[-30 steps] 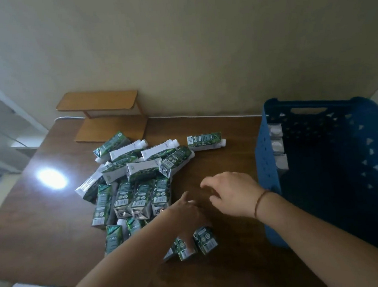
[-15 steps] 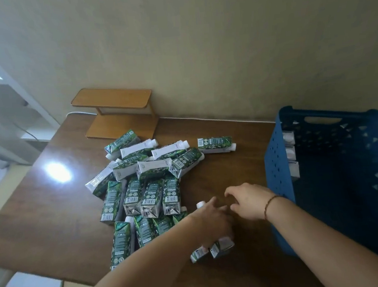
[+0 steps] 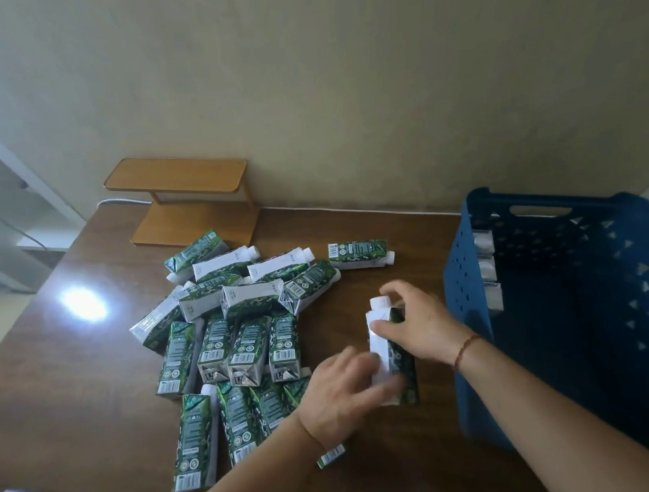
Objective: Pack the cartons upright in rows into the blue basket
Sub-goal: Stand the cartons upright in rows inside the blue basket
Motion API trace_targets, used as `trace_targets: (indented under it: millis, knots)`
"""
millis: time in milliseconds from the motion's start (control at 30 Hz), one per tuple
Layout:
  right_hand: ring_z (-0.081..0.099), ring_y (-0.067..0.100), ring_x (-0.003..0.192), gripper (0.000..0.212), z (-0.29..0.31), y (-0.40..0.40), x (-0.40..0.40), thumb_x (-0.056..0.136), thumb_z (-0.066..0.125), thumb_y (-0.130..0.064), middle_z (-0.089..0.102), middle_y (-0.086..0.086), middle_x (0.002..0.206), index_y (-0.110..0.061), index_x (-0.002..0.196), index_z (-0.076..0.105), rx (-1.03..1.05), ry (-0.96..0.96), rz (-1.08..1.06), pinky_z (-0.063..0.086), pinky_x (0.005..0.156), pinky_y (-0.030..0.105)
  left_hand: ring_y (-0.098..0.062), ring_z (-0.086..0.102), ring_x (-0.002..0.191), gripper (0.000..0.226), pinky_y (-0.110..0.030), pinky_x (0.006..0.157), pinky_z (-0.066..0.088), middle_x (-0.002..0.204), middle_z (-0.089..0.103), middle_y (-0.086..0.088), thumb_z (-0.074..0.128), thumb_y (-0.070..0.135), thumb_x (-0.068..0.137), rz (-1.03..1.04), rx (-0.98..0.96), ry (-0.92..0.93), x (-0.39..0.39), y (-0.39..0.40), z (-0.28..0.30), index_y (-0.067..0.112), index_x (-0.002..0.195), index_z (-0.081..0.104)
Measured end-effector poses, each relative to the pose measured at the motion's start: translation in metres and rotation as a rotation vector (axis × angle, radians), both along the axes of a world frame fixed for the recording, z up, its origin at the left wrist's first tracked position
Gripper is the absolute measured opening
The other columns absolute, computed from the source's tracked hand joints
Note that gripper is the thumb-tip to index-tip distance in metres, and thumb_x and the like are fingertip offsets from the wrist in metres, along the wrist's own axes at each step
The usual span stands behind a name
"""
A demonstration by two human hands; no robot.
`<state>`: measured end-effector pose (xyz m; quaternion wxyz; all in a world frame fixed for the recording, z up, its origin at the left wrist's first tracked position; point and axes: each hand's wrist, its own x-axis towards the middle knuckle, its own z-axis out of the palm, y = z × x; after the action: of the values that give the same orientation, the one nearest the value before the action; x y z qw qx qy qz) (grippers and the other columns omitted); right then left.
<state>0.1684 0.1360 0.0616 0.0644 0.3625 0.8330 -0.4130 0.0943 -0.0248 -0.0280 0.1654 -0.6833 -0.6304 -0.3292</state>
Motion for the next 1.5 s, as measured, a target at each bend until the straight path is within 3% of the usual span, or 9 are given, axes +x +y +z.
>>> trace_targets:
  millis: [200,467,567,700,833,1033,1300,1400,1500]
  knots:
    - [0.059,0.005,0.105,0.061,0.022,0.009,0.035,0.070,0.082,-0.029,0.061,-0.009,0.118,-0.024,0.126,0.059,-0.003,0.519,-0.067,0.055,0.087,0.029,-0.001,0.044,0.096,0.060,-0.032,0.076,0.052,0.134,0.030,-0.007,0.051,-0.001,0.086,0.413,0.034,-0.622,0.002,0.028,0.005,0.016,0.138,0.026]
    - [0.059,0.015,0.092,0.039,0.056,0.066,0.113,0.076,0.067,-0.033,0.061,-0.005,0.104,-0.035,0.115,0.061,0.114,1.124,-0.514,0.051,0.076,0.031,0.004,0.047,0.123,0.070,-0.032,0.101,0.048,0.151,0.031,0.018,0.050,0.070,0.082,0.008,-0.410,-1.393,0.034,0.093,0.059,0.045,0.146,0.034]
    - [0.058,0.015,0.088,0.040,0.052,0.098,0.144,0.078,0.067,-0.042,0.060,0.000,0.100,-0.030,0.115,0.059,0.264,0.968,-0.557,0.048,0.075,0.035,0.005,0.043,0.124,0.082,-0.024,0.099,0.043,0.147,0.032,0.024,0.051,0.074,0.076,-0.138,-0.558,-1.445,0.048,0.108,0.064,0.045,0.149,0.027]
    - [0.055,-0.007,0.102,0.054,0.039,0.116,0.163,0.074,0.074,-0.055,0.057,-0.021,0.113,-0.028,0.119,0.061,0.416,0.464,-0.106,0.042,0.089,0.010,-0.007,0.041,0.136,0.073,-0.035,0.108,0.044,0.147,0.036,0.027,0.061,0.054,0.087,-0.244,-0.624,-1.490,0.061,0.119,0.052,0.051,0.148,0.021]
    - [0.057,0.006,0.106,0.054,0.004,0.114,0.142,0.075,0.079,-0.038,0.052,-0.019,0.117,-0.026,0.124,0.060,0.360,0.171,0.145,0.047,0.094,0.027,-0.009,0.055,0.124,0.062,-0.025,0.089,0.054,0.132,0.050,0.028,0.056,0.028,0.097,-0.251,-0.599,-1.583,0.068,0.120,0.047,0.047,0.146,0.023]
    - [0.061,0.037,0.091,0.067,-0.047,0.090,0.114,0.077,0.074,-0.031,0.031,0.003,0.129,-0.028,0.129,0.030,0.357,-0.011,0.059,0.053,0.079,0.048,-0.017,0.045,0.135,0.081,-0.031,0.099,0.051,0.151,0.035,0.014,0.061,0.051,0.077,-0.225,-0.561,-1.593,0.071,0.124,0.034,0.046,0.149,0.024]
    - [0.055,0.026,0.114,0.088,-0.063,0.094,0.119,0.064,0.083,-0.027,0.040,0.002,0.131,-0.036,0.131,0.026,0.163,0.151,-0.062,0.051,0.093,0.044,-0.009,0.038,0.140,0.076,-0.036,0.110,0.040,0.156,0.034,0.014,0.052,0.075,0.082,-0.166,-0.603,-1.507,0.068,0.115,0.025,0.051,0.148,0.025]
    - [0.055,0.018,0.114,0.098,-0.057,0.097,0.118,0.058,0.087,-0.038,0.045,-0.004,0.133,-0.045,0.129,0.020,0.052,0.129,-0.003,0.050,0.096,0.040,-0.010,0.040,0.138,0.076,-0.042,0.113,0.036,0.152,0.040,0.013,0.034,0.086,0.081,-0.019,-0.767,-1.239,0.053,0.093,0.018,0.046,0.145,0.036]
    - [0.054,0.016,0.112,0.099,-0.041,0.101,0.123,0.055,0.081,-0.061,0.039,-0.009,0.134,-0.043,0.132,0.023,0.118,-0.011,0.054,0.051,0.093,0.042,-0.017,0.048,0.126,0.055,-0.039,0.102,0.045,0.140,0.047,0.008,0.041,0.068,0.091,0.375,-0.985,-0.498,0.038,0.057,0.004,0.037,0.135,0.050]
